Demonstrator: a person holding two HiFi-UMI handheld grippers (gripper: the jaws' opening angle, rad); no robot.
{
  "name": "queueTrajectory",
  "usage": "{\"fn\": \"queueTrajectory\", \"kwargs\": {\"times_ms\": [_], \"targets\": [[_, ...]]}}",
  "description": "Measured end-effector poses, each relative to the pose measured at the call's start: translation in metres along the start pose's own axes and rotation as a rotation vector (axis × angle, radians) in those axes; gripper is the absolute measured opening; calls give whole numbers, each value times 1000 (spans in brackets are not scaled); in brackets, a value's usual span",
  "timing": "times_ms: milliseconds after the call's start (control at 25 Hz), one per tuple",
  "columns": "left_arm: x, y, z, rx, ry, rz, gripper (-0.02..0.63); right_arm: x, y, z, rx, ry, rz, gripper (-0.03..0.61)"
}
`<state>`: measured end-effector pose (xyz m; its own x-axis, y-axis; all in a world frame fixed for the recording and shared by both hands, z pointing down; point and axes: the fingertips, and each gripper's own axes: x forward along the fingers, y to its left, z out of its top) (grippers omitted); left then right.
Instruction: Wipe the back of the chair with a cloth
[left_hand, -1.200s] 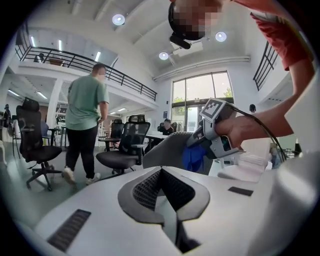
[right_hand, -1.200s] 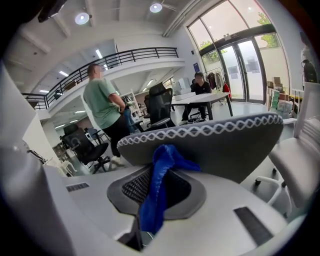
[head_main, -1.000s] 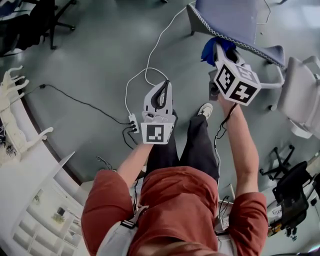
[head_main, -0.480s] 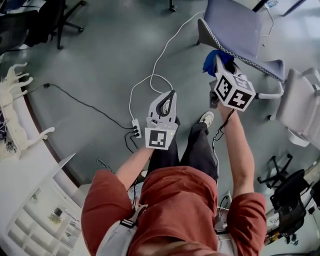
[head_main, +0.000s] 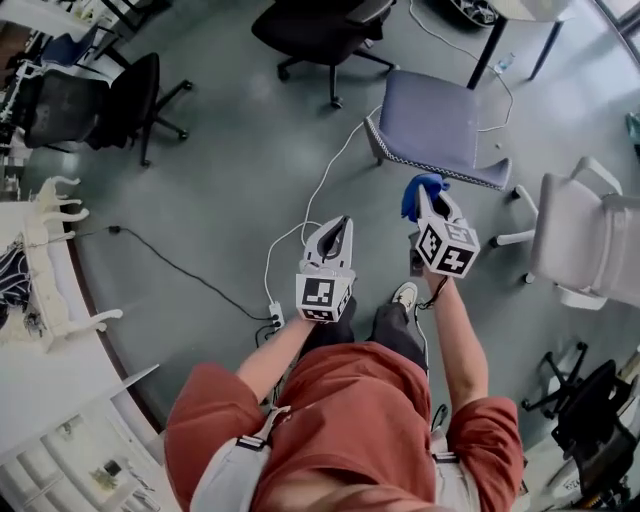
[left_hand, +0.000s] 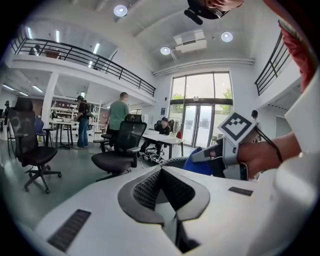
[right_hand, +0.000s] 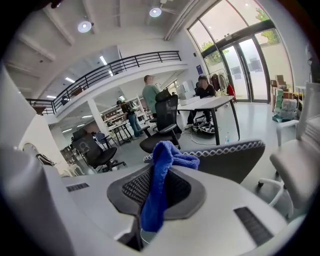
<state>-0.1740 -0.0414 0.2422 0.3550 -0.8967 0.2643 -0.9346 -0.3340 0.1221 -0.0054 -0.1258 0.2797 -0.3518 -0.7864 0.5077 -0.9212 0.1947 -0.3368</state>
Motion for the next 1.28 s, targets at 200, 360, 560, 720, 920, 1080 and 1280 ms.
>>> {"fn": "queueTrajectory", "kwargs": {"times_ms": [200, 360, 560, 720, 920, 1080, 1280], "targets": [[8, -37, 70, -8, 2, -49, 14, -78, -17, 52, -46, -67, -85, 61], [22, -70, 100, 2, -17, -93, 14, -134, -46, 90, -26, -171, -147, 61], [11, -93, 147, 6, -53, -109, 14, -199, -51, 126, -76, -273, -177, 61], [9, -105, 190, 2, -99, -122, 14, -234, -48, 171, -101, -388, -171, 61], [-12, -117, 253, 62, -210, -132, 14, -279, -30, 227, -181, -527, -175, 61], [-31, -115, 300, 128, -293, -101, 14, -313, -12, 271, -238, -658, -180, 61], [-60, -106, 347, 190, -432, -23, 14, -355, 20, 302, -445, -835, -256, 61]]}}
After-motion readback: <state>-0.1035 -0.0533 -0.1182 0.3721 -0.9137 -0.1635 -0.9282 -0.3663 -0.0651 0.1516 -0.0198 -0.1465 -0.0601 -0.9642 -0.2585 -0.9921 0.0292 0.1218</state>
